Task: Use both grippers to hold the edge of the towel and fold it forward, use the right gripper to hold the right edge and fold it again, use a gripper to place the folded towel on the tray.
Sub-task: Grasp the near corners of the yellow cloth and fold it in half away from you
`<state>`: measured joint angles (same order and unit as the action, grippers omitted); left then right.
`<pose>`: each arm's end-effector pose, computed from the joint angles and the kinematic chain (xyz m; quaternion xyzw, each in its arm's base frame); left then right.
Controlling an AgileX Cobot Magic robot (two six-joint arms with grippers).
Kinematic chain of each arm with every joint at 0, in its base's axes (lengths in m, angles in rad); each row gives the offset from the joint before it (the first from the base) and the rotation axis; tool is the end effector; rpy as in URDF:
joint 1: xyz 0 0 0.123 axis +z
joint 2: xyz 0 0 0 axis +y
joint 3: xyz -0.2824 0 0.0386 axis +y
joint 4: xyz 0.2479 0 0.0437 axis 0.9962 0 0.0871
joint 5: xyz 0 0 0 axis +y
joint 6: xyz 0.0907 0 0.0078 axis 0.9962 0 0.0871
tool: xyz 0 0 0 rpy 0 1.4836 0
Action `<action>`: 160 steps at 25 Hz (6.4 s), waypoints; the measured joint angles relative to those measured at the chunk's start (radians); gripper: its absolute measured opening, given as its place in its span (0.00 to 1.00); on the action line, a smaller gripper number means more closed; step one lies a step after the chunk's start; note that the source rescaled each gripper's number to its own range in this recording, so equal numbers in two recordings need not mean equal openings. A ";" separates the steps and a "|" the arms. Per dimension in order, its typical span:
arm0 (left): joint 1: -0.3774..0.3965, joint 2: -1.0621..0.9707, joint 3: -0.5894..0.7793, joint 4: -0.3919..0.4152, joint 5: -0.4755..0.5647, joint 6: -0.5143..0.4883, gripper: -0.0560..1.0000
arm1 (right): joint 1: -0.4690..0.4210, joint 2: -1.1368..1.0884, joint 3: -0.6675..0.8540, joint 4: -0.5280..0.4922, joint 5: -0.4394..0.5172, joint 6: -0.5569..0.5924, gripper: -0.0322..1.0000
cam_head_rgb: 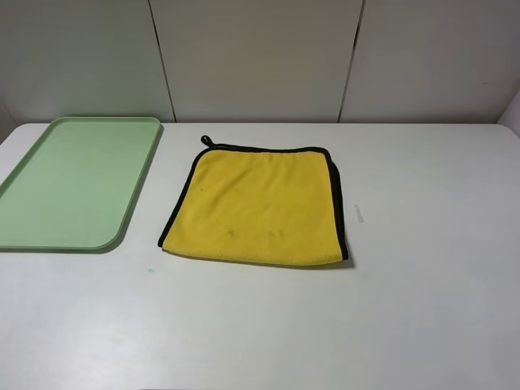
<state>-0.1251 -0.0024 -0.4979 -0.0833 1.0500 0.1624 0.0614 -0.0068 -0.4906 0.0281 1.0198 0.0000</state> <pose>-0.0055 -0.0059 0.2777 0.1231 0.8407 -0.0318 0.5264 -0.0033 0.0020 0.2779 -0.0261 0.8426 0.0305 0.5370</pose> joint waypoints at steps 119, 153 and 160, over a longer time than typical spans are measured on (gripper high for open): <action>-0.267 1.535 -0.274 -0.318 -0.808 1.509 0.95 | 0.334 1.556 -0.158 0.117 -0.648 -1.116 1.00; -0.342 1.870 -0.284 -0.227 -0.973 1.647 0.95 | 0.334 1.564 -0.158 0.169 -0.695 -1.120 1.00; -0.342 1.873 -0.285 -0.228 -0.994 1.647 0.95 | 0.334 1.565 -0.158 0.208 -0.701 -1.186 1.00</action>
<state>-0.4670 1.8710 -0.7825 -0.3113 0.0556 1.8097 0.3956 1.5585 -0.6490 0.2360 0.3186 -1.1857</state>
